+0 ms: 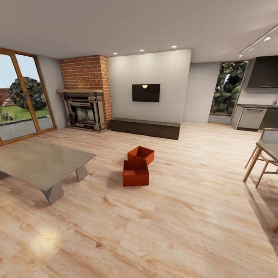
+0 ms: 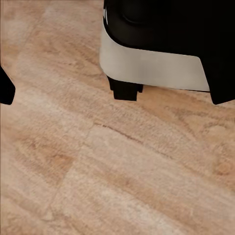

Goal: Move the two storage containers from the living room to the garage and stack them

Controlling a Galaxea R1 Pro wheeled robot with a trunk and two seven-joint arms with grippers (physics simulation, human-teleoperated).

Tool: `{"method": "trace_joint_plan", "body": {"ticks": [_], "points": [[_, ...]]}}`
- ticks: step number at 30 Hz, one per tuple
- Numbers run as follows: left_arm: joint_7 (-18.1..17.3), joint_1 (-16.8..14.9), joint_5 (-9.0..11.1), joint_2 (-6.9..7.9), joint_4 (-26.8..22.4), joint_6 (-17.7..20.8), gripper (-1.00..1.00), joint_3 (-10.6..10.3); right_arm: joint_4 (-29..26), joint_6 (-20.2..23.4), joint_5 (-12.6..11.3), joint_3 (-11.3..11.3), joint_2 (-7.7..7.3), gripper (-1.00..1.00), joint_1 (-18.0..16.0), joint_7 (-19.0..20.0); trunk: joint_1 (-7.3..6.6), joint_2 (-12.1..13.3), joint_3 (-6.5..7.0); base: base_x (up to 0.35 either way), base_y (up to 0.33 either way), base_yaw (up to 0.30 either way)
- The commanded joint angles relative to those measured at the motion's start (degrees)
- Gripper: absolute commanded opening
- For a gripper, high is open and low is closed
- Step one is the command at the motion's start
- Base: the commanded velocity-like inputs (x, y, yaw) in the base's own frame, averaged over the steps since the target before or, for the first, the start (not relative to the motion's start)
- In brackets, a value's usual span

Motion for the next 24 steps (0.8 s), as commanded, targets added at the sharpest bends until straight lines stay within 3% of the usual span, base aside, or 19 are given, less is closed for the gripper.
{"method": "trace_joint_plan", "body": {"ticks": [1, 24], "points": [[0.0, -0.01, 0.12, -0.01, -0.02, -0.1, 1.0, 0.14, 0.17, -0.25, 0.41, 0.3, 0.0, 1.0, -0.07, -0.24, 0.03, -0.02, -0.06, 0.321, 0.0, 0.194], [-0.02, -0.01, 0.12, -0.1, -0.02, -0.1, 1.0, 0.14, 0.17, -0.14, 0.16, 0.33, -0.41, 1.0, -0.07, -0.23, 0.03, -0.02, -0.06, 0.321, 0.0, 0.021]]}}
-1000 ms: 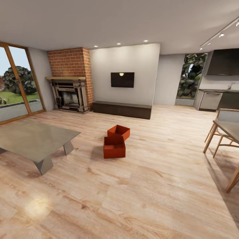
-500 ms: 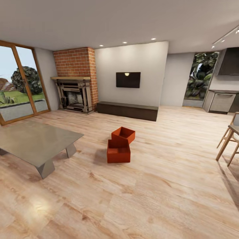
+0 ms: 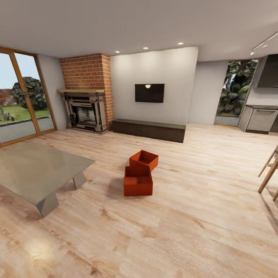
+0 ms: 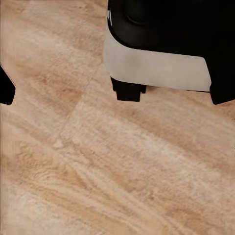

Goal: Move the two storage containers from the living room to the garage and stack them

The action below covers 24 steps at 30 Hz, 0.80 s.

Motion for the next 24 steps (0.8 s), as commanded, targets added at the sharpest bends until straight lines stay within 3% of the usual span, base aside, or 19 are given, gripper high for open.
{"method": "trace_joint_plan", "body": {"ticks": [1, 24], "points": [[0.04, -0.01, 0.12, -0.01, -0.02, -0.1, 1.0, 0.14, 0.17, -0.27, 0.36, 0.3, 0.04, 1.0, -0.07, -0.25, 0.03, -0.02, -0.05, 0.321, 0.0, 0.0], [0.03, -0.01, 0.12, -0.01, -0.02, -0.1, 1.0, 0.14, 0.17, -0.33, 0.1, 0.21, -0.28, 1.0, -0.07, -0.34, 0.03, -0.02, -0.05, 0.321, 0.0, 0.0]]}}
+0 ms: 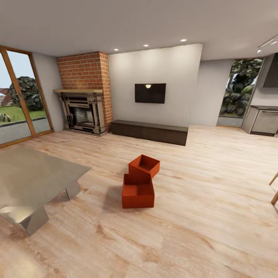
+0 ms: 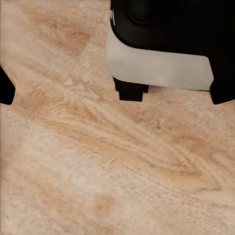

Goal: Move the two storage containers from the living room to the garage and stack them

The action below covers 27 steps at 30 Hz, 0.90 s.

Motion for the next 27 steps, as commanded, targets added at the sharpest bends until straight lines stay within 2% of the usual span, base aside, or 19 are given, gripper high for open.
{"method": "trace_joint_plan", "body": {"ticks": [1, 27], "points": [[0.02, -0.01, 0.12, -0.01, -0.02, -0.1, 1.0, 0.14, 0.17, -0.26, 0.33, 0.29, 0.0, 1.0, -0.07, -0.26, 0.03, -0.02, -0.05, 0.321, 0.0, 0.0], [-0.03, -0.01, 0.12, 0.0, -0.02, -0.1, 1.0, 0.14, 0.17, -0.27, 0.33, 0.29, -0.01, 1.0, -0.07, -0.26, 0.03, -0.02, -0.05, 0.321, 0.0, 0.0]]}}
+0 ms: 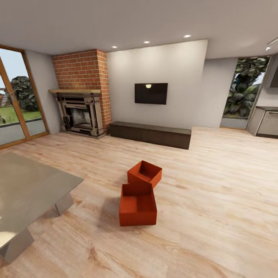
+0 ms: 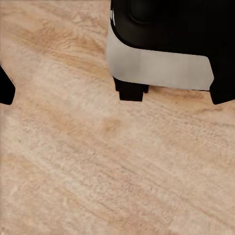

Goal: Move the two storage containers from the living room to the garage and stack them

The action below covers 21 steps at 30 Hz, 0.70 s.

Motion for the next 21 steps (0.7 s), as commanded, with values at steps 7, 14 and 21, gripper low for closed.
{"method": "trace_joint_plan", "body": {"ticks": [7, 14, 21], "points": [[0.0, -0.01, 0.12, 0.0, -0.02, -0.1, 1.0, 0.14, 0.17, -0.26, 0.33, 0.29, 0.01, 1.0, -0.07, -0.26, 0.03, -0.02, -0.05, 0.321, 0.0, 0.0], [-0.01, -0.01, 0.12, -0.01, -0.02, -0.1, 1.0, 0.14, 0.17, -0.26, 0.33, 0.36, 0.01, 1.0, -0.07, -0.26, 0.03, -0.02, -0.05, 0.321, 0.0, 0.0], [-0.01, -0.01, 0.12, -0.01, -0.02, -0.1, 1.0, 0.14, 0.17, -0.26, 0.33, 0.37, 0.01, 1.0, -0.07, -0.26, 0.03, -0.02, -0.05, 0.321, 0.0, 0.0]]}}
